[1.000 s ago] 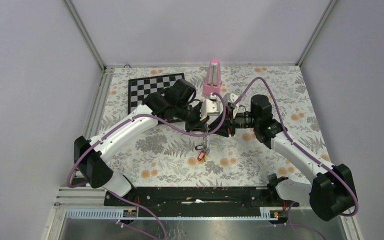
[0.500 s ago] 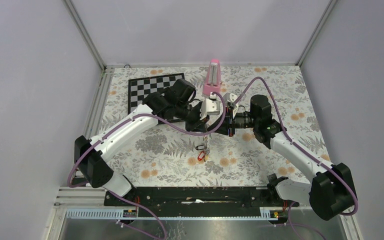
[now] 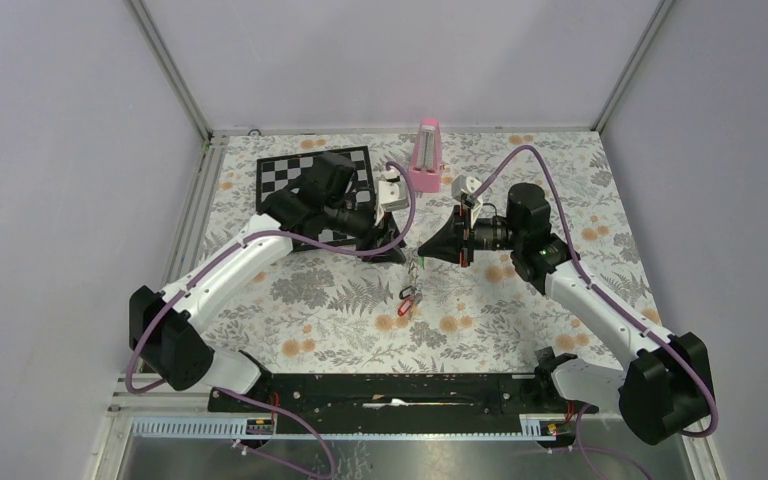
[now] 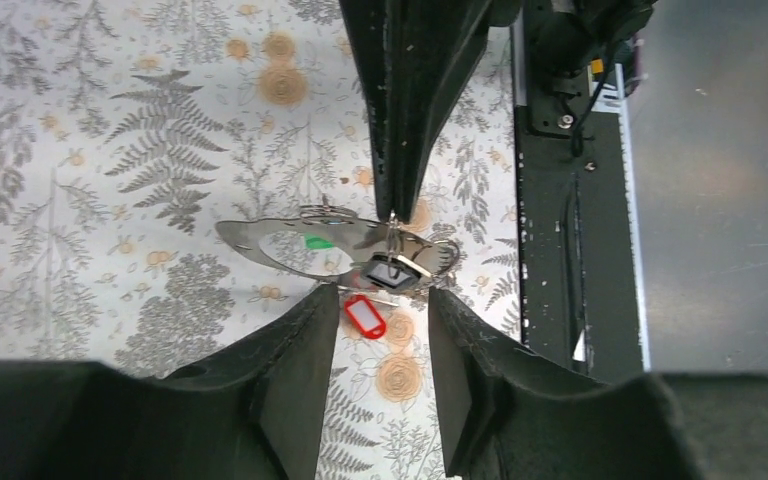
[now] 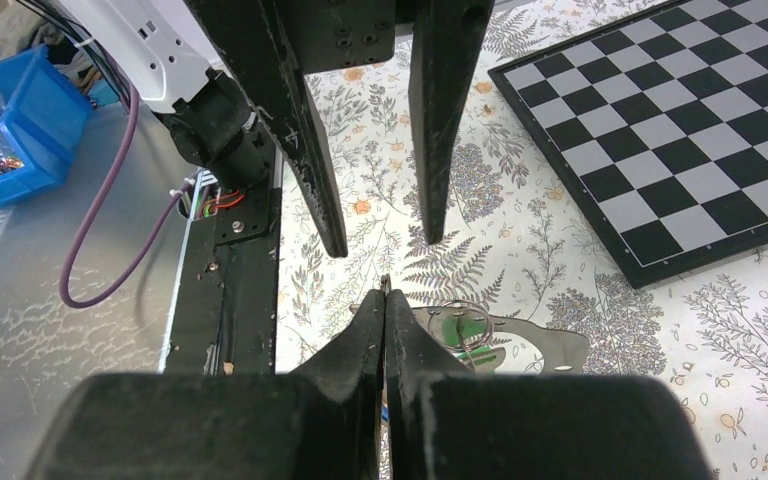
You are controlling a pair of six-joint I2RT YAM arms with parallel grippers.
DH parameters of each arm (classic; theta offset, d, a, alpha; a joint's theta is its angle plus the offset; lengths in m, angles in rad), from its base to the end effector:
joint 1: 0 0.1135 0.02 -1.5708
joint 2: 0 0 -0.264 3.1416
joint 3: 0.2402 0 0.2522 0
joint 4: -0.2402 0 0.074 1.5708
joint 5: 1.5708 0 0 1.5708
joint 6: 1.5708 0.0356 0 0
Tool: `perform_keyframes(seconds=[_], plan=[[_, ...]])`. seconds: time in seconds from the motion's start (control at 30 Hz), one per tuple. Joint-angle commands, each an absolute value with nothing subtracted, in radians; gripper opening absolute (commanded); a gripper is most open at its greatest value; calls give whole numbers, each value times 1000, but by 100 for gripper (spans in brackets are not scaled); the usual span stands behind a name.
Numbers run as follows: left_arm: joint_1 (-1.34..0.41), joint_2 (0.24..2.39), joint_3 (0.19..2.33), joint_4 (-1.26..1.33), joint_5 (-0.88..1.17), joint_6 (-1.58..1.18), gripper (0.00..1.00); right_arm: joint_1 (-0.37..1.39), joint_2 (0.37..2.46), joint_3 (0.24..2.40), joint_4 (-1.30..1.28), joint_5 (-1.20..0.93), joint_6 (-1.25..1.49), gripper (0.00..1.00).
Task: Put the keys on the keyring
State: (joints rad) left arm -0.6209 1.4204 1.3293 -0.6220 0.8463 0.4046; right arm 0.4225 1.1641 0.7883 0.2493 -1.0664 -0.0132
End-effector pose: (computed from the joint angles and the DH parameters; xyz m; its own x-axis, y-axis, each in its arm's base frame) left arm 0.2315 -0.1983 0.3481 -0.1560 0.4323 -0.8881 0.9874 0.0428 -0.1526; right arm 0.2206 0.1334 0.3104 -0.1020 -0.0528 -0.9934 -0.9917 0.0840 0.0974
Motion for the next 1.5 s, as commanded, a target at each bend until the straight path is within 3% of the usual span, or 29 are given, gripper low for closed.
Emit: perform_keyframes(seconds=[0.0,0.43,0.7,1.47], plan=[[-621,1414,1314,-542,945,360,42,413,1131,824,312,-1091,21,0],[-622,1504,1337,-539,991,345,24,405,1125,807,328,-1091,30,0],[-621,1518,1336,-540,1021,349,0,403,1136,799,343,-1091,37,0],[-623,1606,1413,-540,1094,306,2,404,1159,738,463,-1100,107,0]])
